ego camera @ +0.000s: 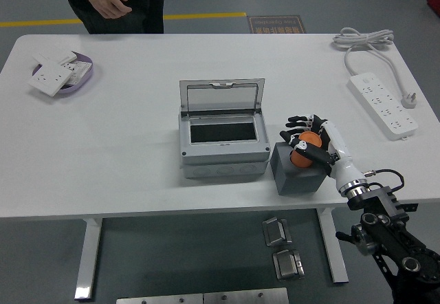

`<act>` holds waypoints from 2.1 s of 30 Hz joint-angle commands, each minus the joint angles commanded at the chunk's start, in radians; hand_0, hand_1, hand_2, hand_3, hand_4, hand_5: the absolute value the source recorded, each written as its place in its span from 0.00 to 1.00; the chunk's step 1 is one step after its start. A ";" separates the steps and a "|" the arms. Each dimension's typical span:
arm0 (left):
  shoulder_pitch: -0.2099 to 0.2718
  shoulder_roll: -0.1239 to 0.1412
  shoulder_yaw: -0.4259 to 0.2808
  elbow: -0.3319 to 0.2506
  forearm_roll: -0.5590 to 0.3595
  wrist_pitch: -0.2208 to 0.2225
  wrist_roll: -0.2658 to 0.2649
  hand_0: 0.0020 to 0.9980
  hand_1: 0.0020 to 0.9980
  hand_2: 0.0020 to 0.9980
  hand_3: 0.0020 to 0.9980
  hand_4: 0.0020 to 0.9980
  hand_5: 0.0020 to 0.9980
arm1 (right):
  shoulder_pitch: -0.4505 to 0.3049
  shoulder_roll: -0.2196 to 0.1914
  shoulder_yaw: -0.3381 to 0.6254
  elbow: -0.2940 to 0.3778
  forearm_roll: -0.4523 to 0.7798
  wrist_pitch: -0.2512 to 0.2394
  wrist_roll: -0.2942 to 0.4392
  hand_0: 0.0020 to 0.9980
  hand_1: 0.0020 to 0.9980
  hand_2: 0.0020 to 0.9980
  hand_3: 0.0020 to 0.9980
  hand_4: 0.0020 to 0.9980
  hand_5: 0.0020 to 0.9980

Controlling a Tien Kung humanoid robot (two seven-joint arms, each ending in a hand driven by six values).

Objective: Pick up the cylinder from the cube,place it in the box,flap close box

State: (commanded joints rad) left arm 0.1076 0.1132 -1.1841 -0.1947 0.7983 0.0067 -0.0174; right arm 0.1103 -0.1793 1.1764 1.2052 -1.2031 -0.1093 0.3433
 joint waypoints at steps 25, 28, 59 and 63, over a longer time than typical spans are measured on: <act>0.001 0.003 0.006 0.001 -0.035 0.000 0.000 0.63 0.66 0.66 0.70 0.70 0.17 | -0.006 0.005 -0.006 0.000 0.016 0.014 0.014 0.55 0.56 0.60 0.59 0.74 0.00; 0.000 0.003 0.004 0.001 -0.037 0.000 0.000 0.63 0.66 0.66 0.70 0.70 0.17 | -0.004 0.004 -0.004 0.002 0.015 0.017 0.014 0.55 0.56 0.60 0.59 0.74 0.00; 0.003 0.005 0.008 0.005 -0.059 0.001 -0.001 0.63 0.66 0.66 0.69 0.70 0.18 | -0.012 -0.004 0.010 0.000 0.006 0.041 0.010 0.55 0.56 0.60 0.58 0.92 0.27; 0.001 0.005 0.010 0.005 -0.060 0.001 -0.001 0.63 0.66 0.65 0.69 0.70 0.18 | -0.014 -0.003 0.010 -0.002 0.003 0.047 0.008 0.55 0.56 0.60 0.58 0.93 0.26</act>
State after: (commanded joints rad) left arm 0.1081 0.1185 -1.1746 -0.1896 0.7379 0.0082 -0.0186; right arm 0.0962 -0.1820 1.1859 1.2036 -1.1998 -0.0625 0.3517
